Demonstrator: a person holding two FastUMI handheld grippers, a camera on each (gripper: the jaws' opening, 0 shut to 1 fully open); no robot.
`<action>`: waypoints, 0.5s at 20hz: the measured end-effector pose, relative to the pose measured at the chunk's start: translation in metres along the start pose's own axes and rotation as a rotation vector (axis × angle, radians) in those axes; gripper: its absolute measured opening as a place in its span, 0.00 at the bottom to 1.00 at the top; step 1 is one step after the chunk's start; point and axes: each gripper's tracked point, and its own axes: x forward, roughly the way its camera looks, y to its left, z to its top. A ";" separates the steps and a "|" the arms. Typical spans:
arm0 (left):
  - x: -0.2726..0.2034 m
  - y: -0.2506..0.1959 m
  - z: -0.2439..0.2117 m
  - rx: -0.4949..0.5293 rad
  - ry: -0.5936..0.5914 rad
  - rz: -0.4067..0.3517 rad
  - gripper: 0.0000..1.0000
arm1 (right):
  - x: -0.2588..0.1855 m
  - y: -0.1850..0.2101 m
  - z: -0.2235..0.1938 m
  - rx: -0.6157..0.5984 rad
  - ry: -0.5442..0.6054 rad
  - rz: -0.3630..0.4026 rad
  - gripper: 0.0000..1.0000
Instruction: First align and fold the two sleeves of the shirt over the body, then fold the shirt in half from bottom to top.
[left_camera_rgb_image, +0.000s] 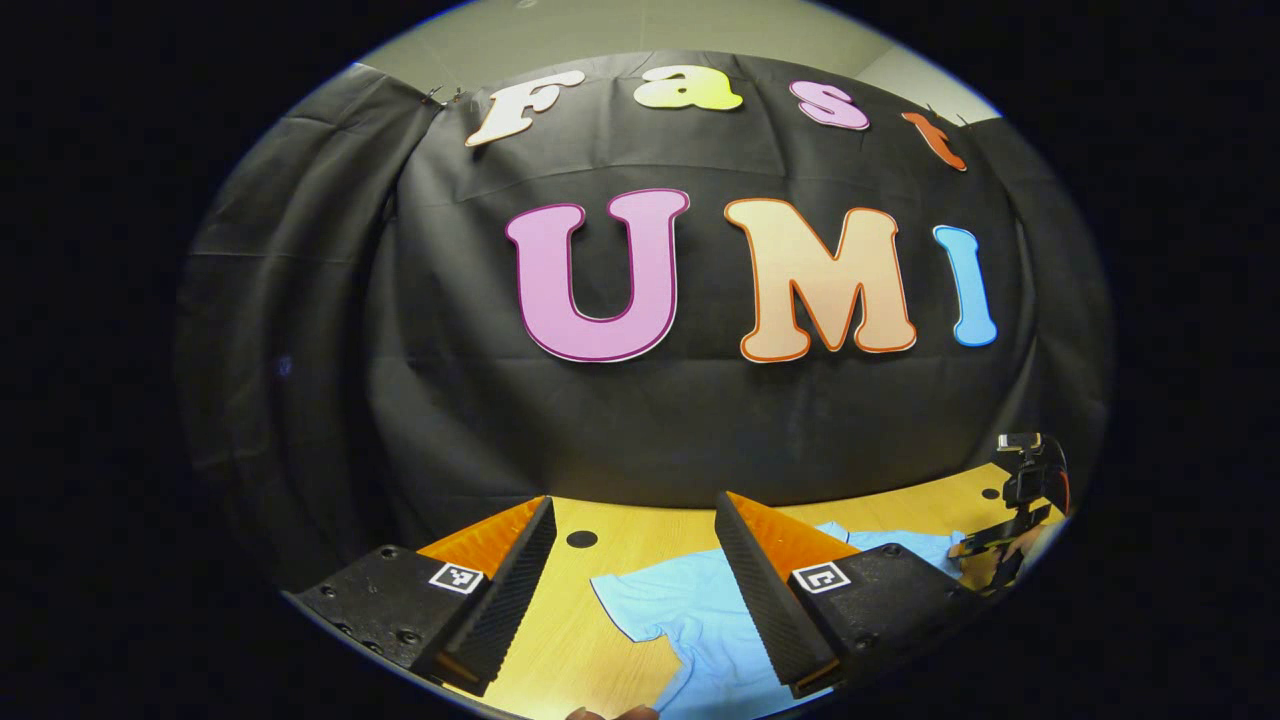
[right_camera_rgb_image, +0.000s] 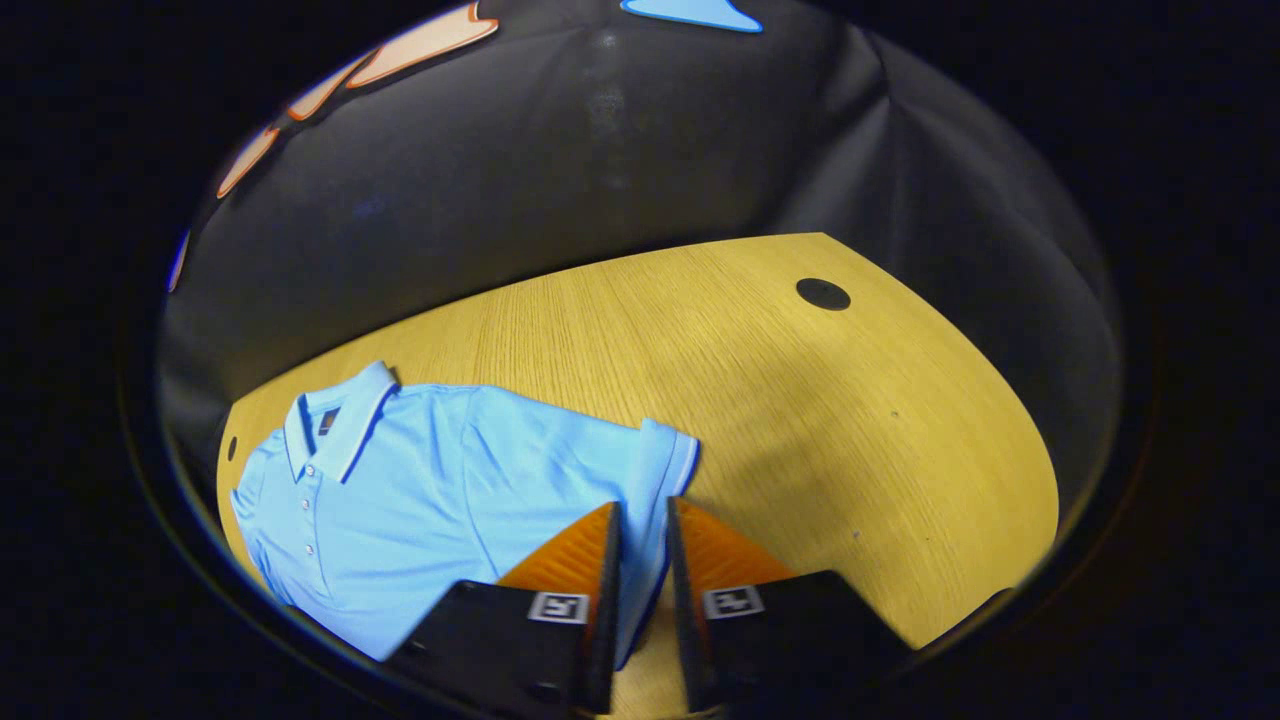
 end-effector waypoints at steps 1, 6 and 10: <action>0.001 0.001 0.000 -0.003 0.003 0.003 0.95 | 0.000 0.003 0.001 0.001 0.002 0.008 0.06; 0.001 0.009 -0.003 -0.005 0.007 0.017 0.94 | -0.013 0.020 0.016 0.051 -0.032 0.091 0.03; 0.003 0.009 -0.005 -0.010 0.013 0.013 0.96 | -0.033 0.066 0.034 0.131 -0.078 0.213 0.00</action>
